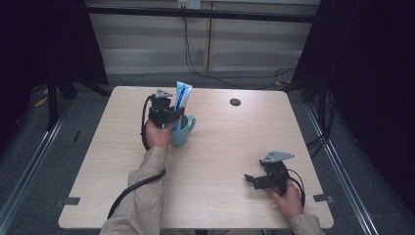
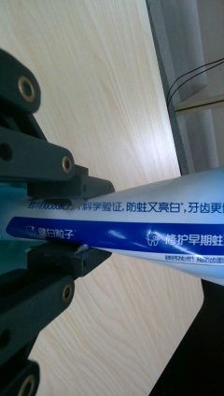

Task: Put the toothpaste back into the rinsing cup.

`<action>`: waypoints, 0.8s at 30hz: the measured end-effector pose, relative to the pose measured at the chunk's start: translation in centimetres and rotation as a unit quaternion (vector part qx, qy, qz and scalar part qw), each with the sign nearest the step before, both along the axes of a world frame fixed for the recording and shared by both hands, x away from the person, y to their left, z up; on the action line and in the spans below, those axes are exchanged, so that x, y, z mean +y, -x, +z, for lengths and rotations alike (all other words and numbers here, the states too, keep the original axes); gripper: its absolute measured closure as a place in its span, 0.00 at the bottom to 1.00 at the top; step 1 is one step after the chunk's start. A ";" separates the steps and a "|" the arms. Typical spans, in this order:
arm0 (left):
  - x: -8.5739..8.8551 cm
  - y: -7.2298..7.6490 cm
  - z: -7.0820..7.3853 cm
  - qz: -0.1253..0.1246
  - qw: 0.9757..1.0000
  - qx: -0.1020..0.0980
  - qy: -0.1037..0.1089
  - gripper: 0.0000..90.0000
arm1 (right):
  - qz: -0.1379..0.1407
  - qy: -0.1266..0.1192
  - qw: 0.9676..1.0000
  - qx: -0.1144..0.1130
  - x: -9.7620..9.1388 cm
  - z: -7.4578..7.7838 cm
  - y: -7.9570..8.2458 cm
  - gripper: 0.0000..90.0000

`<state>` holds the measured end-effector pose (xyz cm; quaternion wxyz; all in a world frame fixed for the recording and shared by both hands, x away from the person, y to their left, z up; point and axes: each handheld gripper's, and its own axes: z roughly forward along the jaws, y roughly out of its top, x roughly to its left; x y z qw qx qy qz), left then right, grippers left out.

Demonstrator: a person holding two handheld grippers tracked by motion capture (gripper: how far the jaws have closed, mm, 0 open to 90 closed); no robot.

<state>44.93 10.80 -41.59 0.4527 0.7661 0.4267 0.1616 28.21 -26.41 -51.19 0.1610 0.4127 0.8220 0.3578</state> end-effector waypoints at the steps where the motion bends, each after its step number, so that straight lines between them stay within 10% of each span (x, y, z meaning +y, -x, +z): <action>1: 0.0 0.0 -0.1 0.002 1.000 0.001 0.001 0.80 | 0.000 0.000 1.000 0.000 0.0 0.0 0.0 0.14; 24: 0.4 0.6 -0.9 0.001 1.000 0.001 -0.003 0.79 | 0.000 0.000 1.000 0.000 0.0 0.0 0.0 0.14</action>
